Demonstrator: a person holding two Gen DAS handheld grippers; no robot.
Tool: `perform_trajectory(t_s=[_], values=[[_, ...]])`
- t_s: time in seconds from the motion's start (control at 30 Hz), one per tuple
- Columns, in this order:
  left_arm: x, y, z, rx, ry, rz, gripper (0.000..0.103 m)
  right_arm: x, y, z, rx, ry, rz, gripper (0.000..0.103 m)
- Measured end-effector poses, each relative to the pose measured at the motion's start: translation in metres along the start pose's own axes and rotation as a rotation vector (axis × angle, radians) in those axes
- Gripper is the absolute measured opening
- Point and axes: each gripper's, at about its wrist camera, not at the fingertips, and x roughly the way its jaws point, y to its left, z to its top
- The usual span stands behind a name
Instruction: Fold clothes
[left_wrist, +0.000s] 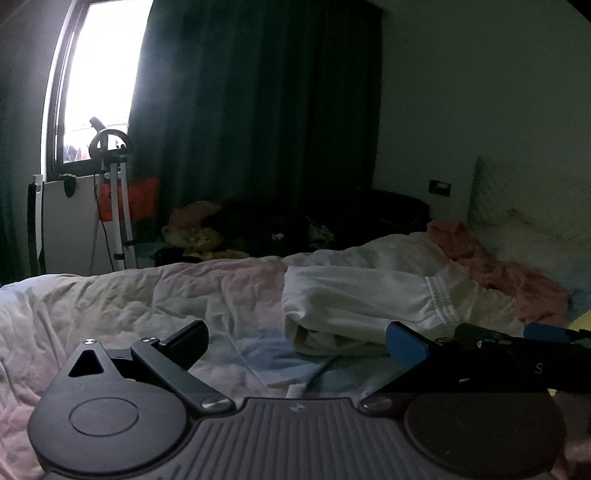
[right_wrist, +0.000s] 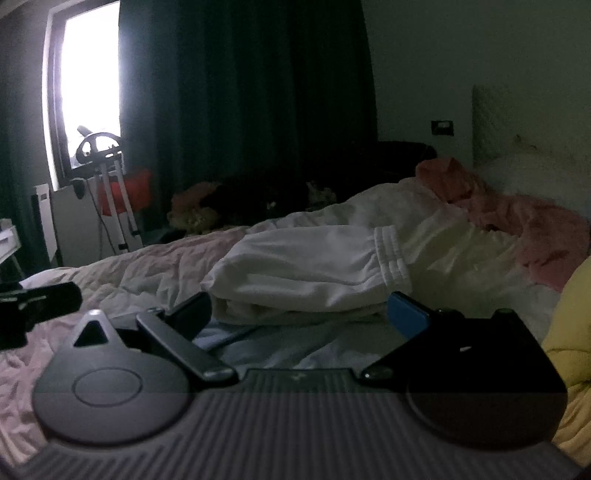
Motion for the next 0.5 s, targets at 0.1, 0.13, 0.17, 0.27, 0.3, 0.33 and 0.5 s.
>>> perform_trajectory(t_s=[0.1,0.13,0.17,0.27,0.3,0.33,0.5], values=[[-0.0004,-0.0025,-0.0003,0.001,0.003,0.001,0.103,-0.0005,-0.0002,-0.0001,0.0,-0.001,-0.002,0.103],[-0.0009,-0.003,-0.0001,0.003,0.001,0.002,0.103,-0.0007,-0.0003,-0.0001,0.0,-0.002,-0.002,0.103],[-0.0014,-0.0035,0.0002,0.005,-0.001,0.004,0.103,-0.001,-0.0002,-0.0002,0.0,-0.003,-0.002,0.103],[-0.0027,-0.0046,0.0002,0.005,-0.003,0.012,0.103,-0.0024,0.0007,-0.0009,-0.001,-0.007,-0.002,0.103],[-0.0027,-0.0045,0.0,0.004,-0.002,0.017,0.103,-0.0028,0.001,-0.0012,-0.002,-0.008,-0.002,0.103],[-0.003,-0.0041,-0.0003,0.003,0.0,0.02,0.103,-0.0029,0.0016,-0.0014,-0.004,-0.009,-0.001,0.103],[-0.0051,-0.0001,-0.0008,-0.006,0.003,0.025,0.103,-0.0023,0.0047,-0.0015,-0.026,-0.005,-0.006,0.103]])
